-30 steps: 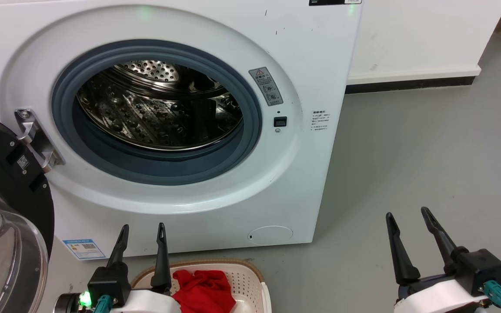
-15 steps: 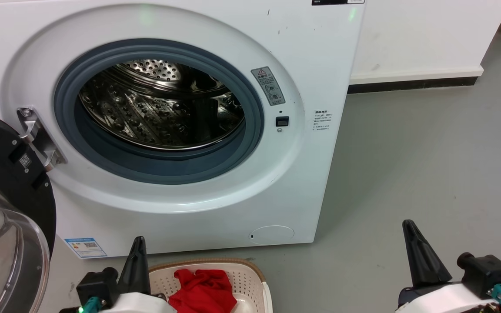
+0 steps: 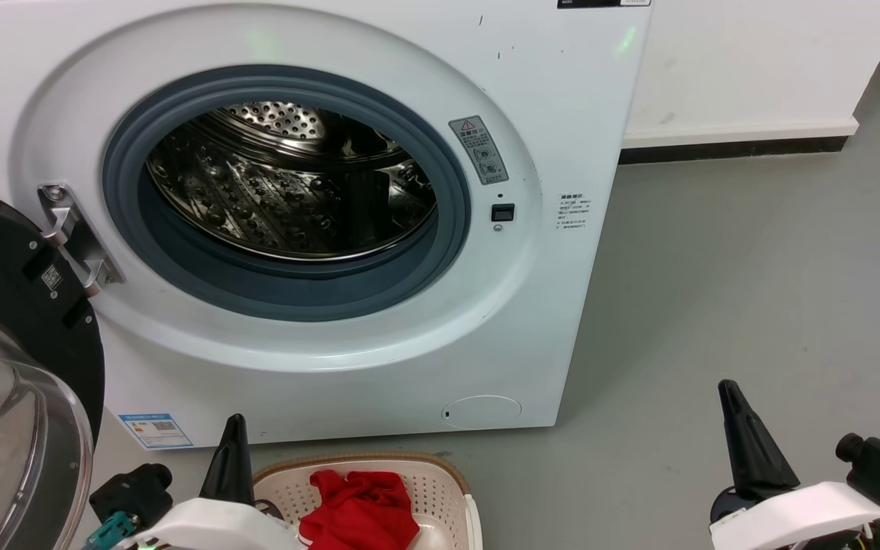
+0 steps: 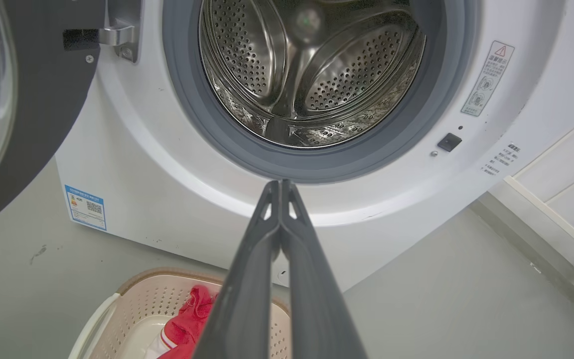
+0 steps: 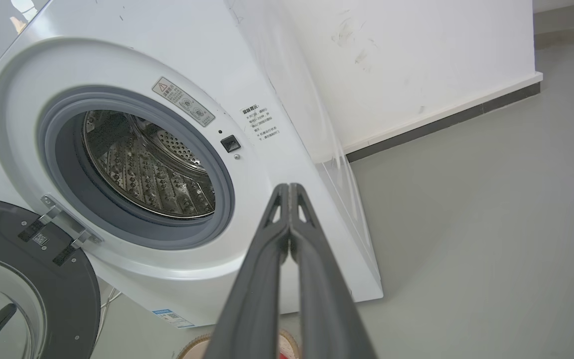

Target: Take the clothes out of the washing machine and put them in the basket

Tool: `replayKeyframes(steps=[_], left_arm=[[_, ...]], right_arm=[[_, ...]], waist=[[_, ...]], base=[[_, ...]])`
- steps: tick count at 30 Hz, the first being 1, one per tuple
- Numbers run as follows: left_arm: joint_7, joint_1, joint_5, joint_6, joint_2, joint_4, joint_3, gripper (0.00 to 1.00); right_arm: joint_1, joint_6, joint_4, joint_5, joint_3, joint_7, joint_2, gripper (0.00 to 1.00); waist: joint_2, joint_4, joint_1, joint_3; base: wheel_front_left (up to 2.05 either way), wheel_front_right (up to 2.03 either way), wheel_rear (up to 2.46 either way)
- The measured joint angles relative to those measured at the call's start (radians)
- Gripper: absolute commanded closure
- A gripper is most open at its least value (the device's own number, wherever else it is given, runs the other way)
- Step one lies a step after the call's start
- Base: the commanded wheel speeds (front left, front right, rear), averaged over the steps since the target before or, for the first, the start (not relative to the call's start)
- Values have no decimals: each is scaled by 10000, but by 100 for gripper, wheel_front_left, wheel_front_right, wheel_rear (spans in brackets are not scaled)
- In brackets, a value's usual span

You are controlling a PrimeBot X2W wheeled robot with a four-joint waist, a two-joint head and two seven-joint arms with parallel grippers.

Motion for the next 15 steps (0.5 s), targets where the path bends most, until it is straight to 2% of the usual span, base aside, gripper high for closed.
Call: replayKeyframes(steps=[15], left_arm=[[523, -253, -2336, -320, -25, 176, 307, 100]], right_arm=[[-314, 0, 385, 2470, -128, 318, -92, 100]], waist=[[0, 110, 0, 21]], base=[[0, 0, 0]])
